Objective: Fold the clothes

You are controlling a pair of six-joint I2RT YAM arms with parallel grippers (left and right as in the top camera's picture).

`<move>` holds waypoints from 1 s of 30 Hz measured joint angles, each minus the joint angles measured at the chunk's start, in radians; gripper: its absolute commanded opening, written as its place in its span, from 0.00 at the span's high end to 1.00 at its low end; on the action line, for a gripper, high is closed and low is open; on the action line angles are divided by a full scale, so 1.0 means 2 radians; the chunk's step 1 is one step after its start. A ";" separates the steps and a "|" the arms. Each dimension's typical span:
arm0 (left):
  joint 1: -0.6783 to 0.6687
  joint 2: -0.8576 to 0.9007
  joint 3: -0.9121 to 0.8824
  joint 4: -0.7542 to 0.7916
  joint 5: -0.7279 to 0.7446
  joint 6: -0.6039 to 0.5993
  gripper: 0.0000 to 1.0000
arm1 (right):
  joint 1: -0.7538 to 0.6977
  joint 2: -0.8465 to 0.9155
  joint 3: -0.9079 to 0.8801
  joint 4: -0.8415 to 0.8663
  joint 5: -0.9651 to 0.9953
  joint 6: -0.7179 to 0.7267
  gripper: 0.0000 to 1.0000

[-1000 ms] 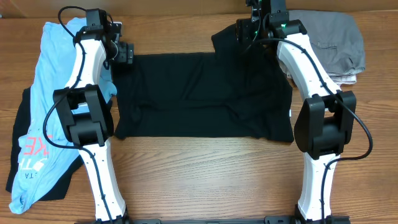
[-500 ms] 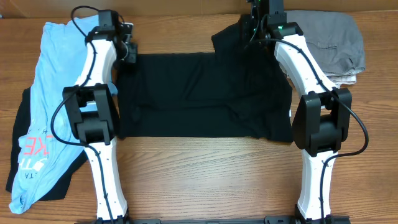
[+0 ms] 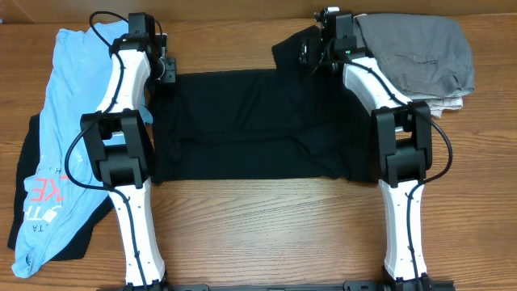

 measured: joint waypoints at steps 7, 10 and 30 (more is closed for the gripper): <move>0.002 0.000 0.001 -0.001 0.000 -0.002 0.96 | -0.013 0.028 0.000 0.040 0.010 0.000 0.45; 0.002 0.000 0.001 -0.001 0.000 -0.002 0.96 | -0.016 0.032 0.000 0.050 0.015 -0.001 0.71; 0.008 0.015 0.112 -0.132 -0.011 -0.004 0.96 | -0.016 0.049 0.330 -0.380 0.004 -0.002 0.96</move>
